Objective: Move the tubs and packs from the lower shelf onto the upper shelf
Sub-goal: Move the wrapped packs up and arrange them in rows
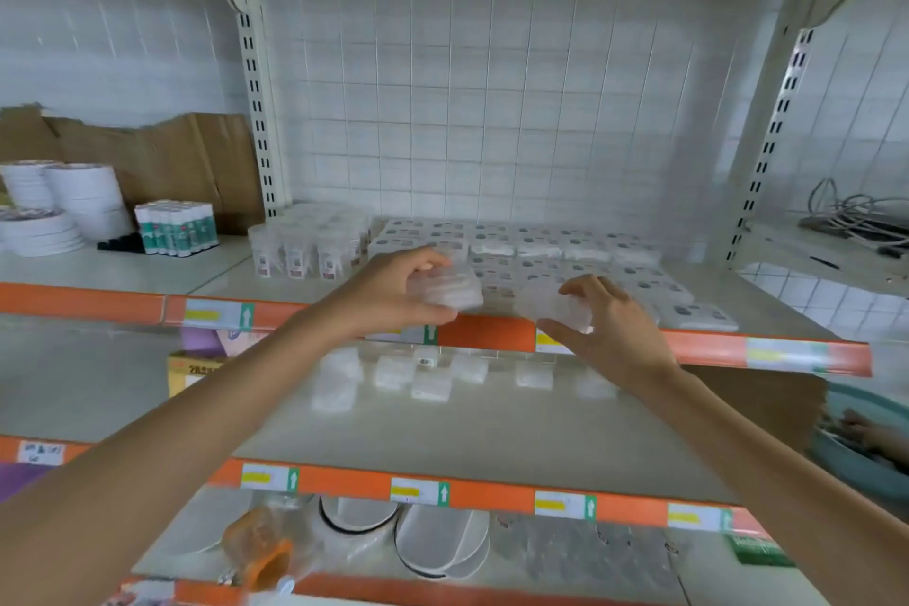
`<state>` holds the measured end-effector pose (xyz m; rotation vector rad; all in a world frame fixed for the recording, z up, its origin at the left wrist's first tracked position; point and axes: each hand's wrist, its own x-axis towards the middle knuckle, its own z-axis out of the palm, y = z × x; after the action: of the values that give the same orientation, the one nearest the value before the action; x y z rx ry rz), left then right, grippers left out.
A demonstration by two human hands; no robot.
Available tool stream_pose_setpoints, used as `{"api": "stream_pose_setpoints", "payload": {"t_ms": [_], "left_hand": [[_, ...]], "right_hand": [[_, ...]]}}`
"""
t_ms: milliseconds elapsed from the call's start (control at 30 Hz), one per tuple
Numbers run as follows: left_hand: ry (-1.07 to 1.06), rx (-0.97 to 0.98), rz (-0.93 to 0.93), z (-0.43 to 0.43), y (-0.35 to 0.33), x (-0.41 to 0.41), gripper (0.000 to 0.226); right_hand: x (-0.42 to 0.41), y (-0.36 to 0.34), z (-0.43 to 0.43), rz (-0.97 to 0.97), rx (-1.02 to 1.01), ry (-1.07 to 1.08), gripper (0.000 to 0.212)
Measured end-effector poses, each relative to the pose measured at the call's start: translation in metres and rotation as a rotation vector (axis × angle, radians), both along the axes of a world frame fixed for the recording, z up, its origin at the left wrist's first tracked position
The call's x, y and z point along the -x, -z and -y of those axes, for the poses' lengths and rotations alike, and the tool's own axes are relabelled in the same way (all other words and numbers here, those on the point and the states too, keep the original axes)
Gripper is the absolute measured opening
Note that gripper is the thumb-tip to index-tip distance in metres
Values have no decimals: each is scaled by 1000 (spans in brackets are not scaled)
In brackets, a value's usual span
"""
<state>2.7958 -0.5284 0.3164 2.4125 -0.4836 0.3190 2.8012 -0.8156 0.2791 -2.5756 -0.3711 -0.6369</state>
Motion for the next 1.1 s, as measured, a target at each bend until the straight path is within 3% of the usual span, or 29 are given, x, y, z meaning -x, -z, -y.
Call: {"api": "stream_pose_setpoints", "payload": {"t_ms": [367, 633, 733, 900, 1100], "left_hand": [[53, 58, 9, 11, -36, -133, 68], [130, 38, -56, 39, -29, -199, 73], [137, 29, -66, 49, -27, -213, 75], [109, 72, -43, 57, -29, -231, 74], [78, 75, -24, 58, -32, -247, 76]], "right_hand": [[-114, -15, 8, -65, 130, 13, 61], [-141, -11, 27, -172, 90, -149, 72], [-149, -24, 23, -163, 20, -159, 64], [-181, -59, 8, -171, -163, -190, 69], [-242, -76, -14, -417, -428, -253, 43]]}}
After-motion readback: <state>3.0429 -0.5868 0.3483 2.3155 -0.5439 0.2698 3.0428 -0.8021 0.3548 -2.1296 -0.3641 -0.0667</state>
